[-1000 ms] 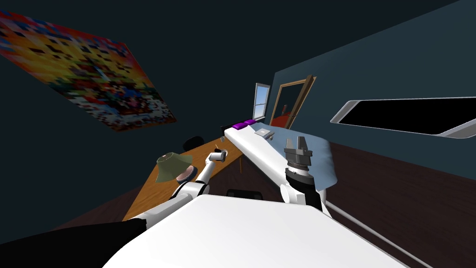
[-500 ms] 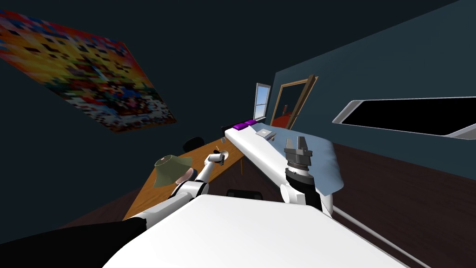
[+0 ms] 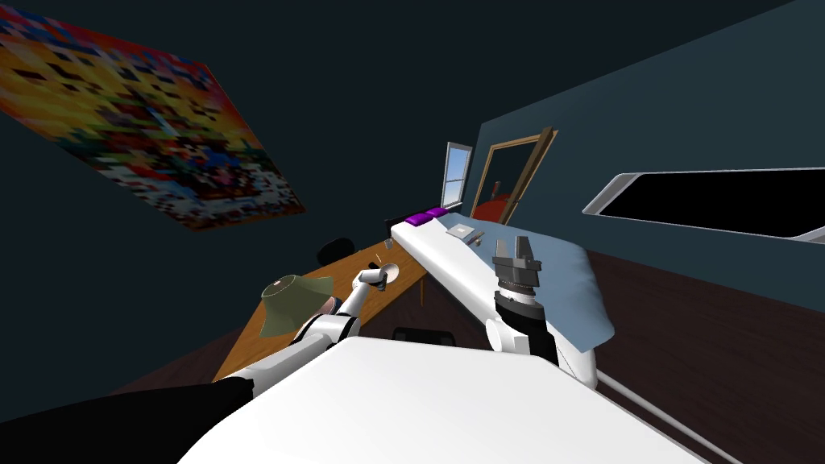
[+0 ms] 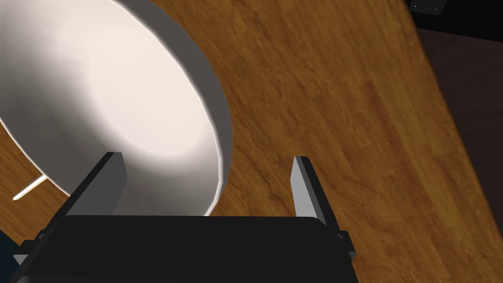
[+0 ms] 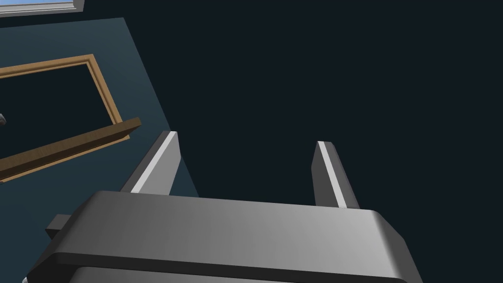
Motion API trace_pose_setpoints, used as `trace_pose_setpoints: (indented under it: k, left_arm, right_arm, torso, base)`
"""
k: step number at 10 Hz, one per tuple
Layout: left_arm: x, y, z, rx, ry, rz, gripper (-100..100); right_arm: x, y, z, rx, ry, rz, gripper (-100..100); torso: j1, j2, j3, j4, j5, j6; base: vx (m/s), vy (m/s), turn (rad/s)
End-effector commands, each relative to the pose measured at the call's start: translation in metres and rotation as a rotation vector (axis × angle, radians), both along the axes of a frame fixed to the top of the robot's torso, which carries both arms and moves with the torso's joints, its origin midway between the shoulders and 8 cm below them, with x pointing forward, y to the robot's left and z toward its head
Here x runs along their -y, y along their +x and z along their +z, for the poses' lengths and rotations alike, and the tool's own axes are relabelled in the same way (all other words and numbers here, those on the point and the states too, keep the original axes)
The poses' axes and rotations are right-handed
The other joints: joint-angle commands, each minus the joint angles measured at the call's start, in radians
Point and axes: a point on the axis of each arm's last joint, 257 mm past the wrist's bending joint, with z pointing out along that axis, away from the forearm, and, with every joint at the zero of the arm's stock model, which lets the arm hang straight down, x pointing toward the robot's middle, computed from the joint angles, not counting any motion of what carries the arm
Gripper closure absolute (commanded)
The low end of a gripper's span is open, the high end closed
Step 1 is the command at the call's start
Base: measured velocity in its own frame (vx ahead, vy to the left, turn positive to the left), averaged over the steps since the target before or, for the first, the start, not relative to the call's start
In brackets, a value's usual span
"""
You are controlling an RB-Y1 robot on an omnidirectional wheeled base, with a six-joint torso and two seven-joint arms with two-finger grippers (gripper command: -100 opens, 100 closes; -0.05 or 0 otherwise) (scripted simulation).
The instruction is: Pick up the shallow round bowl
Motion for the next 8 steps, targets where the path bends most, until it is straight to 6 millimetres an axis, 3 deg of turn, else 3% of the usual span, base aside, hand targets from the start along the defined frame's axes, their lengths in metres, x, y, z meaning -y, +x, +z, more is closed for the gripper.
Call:
trace_pose_setpoints:
  k: [1,3,4,5,8]
  left_arm:
    - [0.001,-0.005,-0.008,0.001,0.001,0.002,-100]
    - [0.003,-0.011,-0.019,0.002,0.002,0.005,-100]
    - [0.004,-0.009,-0.015,0.000,0.001,0.004,-100]
    - [0.004,-0.009,-0.015,0.002,0.001,0.004,100]
    - [0.004,-0.009,-0.015,0.001,0.001,0.004,100]
  right_arm:
    - [0.000,0.000,0.000,0.000,0.000,0.000,0]
    - [0.000,0.000,0.000,0.000,0.000,0.000,0]
    - [0.000,0.000,0.000,0.000,0.000,0.000,0]
    - [0.000,0.000,0.000,0.000,0.000,0.000,0]
    - [0.000,0.000,0.000,0.000,0.000,0.000,0]
  torso:
    - [0.000,0.000,0.000,0.000,0.000,0.000]
    - [0.000,-0.001,-0.001,0.000,0.000,0.000]
    - [0.000,-0.002,-0.001,0.000,0.000,0.000]
    - [-0.001,-0.001,0.000,0.000,0.000,0.000]
    - [-0.001,0.001,0.001,0.001,0.000,0.000]
  base:
    - [0.037,0.014,-0.017]
    - [0.055,0.017,-0.017]
    - [0.028,0.011,-0.003]
    - [0.000,0.000,0.000]
    - [0.000,0.000,0.000]
